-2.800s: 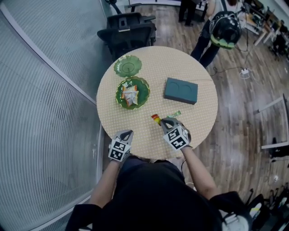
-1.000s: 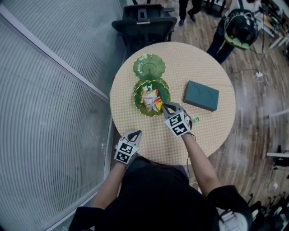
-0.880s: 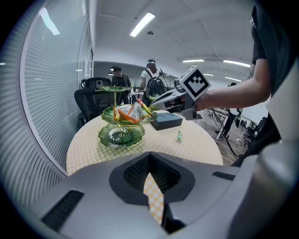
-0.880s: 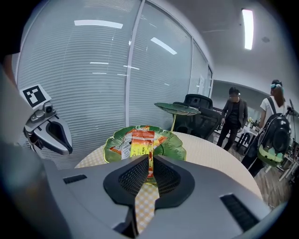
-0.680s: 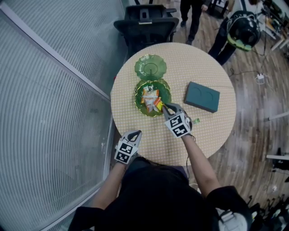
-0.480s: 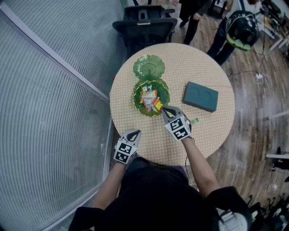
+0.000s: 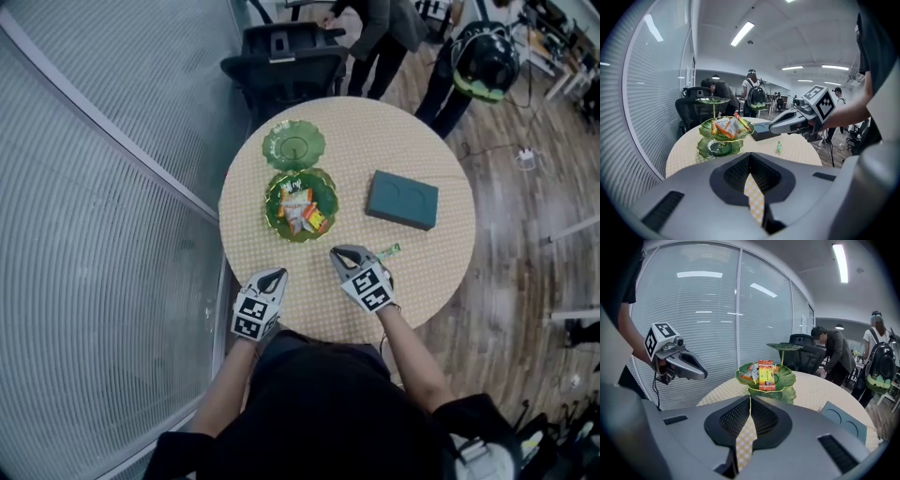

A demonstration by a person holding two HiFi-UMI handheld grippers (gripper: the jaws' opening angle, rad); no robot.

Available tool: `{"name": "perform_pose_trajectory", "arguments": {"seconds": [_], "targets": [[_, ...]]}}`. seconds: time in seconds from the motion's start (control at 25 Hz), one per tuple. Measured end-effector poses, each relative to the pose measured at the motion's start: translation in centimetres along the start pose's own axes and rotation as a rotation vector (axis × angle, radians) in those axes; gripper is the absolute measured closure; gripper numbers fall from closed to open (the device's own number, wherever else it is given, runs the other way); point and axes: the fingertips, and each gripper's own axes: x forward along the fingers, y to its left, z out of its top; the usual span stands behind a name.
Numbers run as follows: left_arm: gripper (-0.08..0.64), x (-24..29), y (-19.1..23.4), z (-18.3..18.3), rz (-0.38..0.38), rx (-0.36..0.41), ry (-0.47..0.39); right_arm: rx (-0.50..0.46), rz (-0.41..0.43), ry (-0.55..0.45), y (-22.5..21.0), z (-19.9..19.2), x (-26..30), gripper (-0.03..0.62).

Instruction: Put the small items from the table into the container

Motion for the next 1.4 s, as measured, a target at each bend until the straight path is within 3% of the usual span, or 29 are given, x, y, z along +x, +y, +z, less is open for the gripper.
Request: {"name": "perform_pose_trajectory", "arguments": {"seconds": [0.56, 1.04, 1.4], "targets": [[0.558, -0.6, -2.4, -0.4, 0.023, 0.009, -0.014, -0.025, 0.031, 0.015, 1.8, -2.2, -3.2, 0.563], [0.558, -1.1, -3.4, -0.8, 0.059, 0.068, -0.003, -0.045, 0.081, 0.036, 4.0, -3.9, -4.3, 0.563], [0.558, -0.9, -4.0, -0.3, 0.057, 0.057, -0.036, -0.042, 0.085, 0.043, 4.1, -4.8, -4.7, 0.563]]}}
